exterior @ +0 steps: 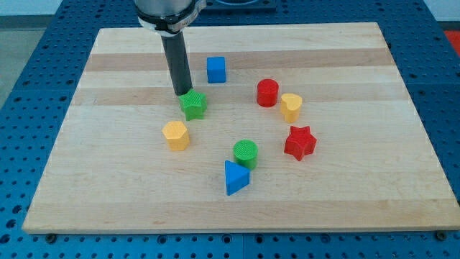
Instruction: Place the green blocks on top of the triangle
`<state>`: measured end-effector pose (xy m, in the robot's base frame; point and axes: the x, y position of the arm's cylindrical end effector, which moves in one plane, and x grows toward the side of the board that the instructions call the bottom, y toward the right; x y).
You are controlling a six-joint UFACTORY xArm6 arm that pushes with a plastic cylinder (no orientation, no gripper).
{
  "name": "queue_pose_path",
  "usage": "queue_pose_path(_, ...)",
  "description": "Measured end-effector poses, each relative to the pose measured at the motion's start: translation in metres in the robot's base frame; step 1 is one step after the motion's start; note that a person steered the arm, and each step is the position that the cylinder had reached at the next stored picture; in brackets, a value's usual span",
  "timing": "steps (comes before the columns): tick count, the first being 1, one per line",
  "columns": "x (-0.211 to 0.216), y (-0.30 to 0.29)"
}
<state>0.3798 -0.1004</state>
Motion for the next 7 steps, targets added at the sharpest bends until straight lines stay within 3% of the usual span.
queue_pose_path(7, 0.109, 0.052)
